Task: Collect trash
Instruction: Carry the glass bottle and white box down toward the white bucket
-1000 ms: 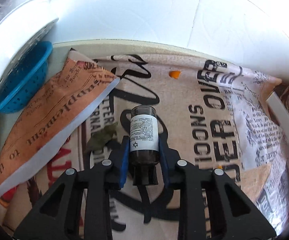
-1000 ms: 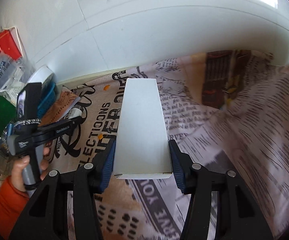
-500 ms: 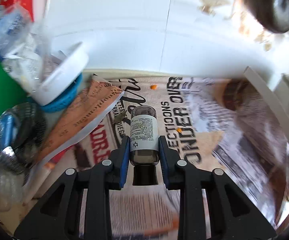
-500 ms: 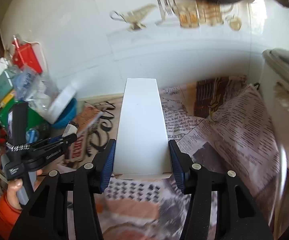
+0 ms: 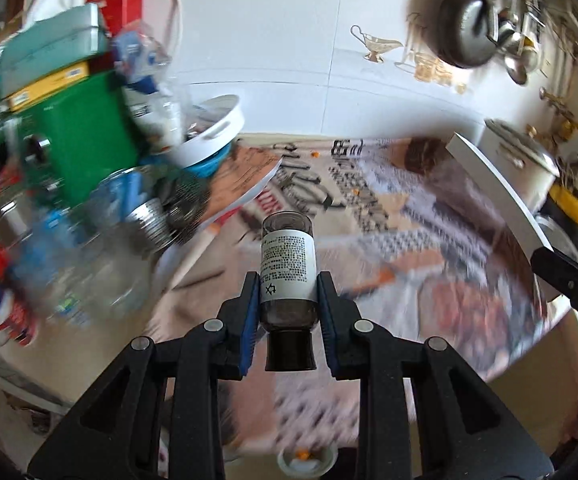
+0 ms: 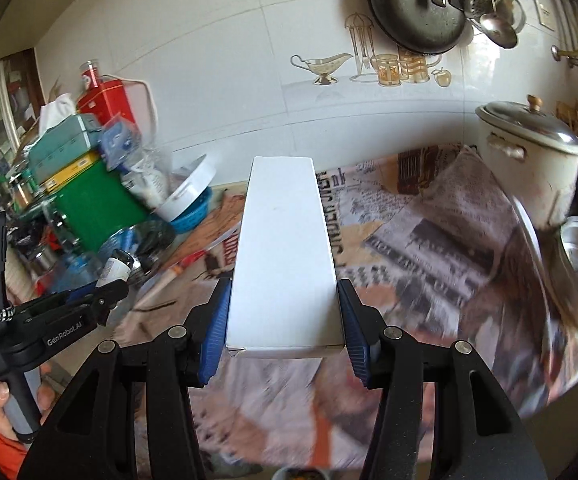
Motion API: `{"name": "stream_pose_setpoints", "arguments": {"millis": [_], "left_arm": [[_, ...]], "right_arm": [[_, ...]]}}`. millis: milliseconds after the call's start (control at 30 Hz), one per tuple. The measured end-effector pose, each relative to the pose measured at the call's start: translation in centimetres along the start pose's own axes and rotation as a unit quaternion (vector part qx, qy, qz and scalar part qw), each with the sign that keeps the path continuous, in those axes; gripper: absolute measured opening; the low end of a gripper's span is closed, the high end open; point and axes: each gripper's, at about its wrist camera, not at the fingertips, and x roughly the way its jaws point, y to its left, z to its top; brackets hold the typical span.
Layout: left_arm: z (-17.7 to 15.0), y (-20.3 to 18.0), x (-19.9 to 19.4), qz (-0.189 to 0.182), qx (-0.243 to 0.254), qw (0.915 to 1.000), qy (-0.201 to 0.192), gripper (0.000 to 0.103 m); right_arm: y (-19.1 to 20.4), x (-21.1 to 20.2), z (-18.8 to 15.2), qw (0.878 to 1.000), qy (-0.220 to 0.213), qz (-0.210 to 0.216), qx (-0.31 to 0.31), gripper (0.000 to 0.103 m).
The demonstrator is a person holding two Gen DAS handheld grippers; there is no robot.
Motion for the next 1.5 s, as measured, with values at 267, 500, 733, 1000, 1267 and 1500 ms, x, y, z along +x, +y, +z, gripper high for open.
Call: {"name": "stream_pose_setpoints", "arguments": {"millis": [267, 500, 733, 1000, 1267, 1500], "left_arm": [[-6.9, 2.9, -7.5, -0.007, 0.030, 0.9994, 0.017, 0.027], [-11.5, 3.0, -9.7, -0.019, 0.013, 0.9982, 0.056, 0.027], [-16.4, 1.0, -7.5, -0.017, -0.011, 0.9940, 0.107, 0.027], [-23.7, -1.3, -2.4, -0.001, -0.048, 0.9857, 0.162, 0.027], [-32.5, -1.6, 5.2, 0.015, -0.090, 0.9725, 0.214, 0.027], [-39.9, -0.6, 13.0, 0.028, -0.097, 0.9615, 0.256, 0.027]], "right_arm": [[5.6, -5.6, -5.9, 1.000, 0.022, -0.004, 0.007, 0.048], [7.4, -8.2, -8.8, 0.998, 0.064, -0.006, -0.008, 0.048], [6.0, -7.8, -12.5, 0.993, 0.113, 0.004, -0.019, 0.048], [2.3, -4.1, -19.7, 0.981, 0.193, 0.014, -0.027, 0.048], [-1.3, 1.9, -28.4, 0.960, 0.278, 0.013, -0.026, 0.048], [-4.0, 10.4, -36.9, 0.939, 0.344, 0.016, -0.002, 0.048]]}}
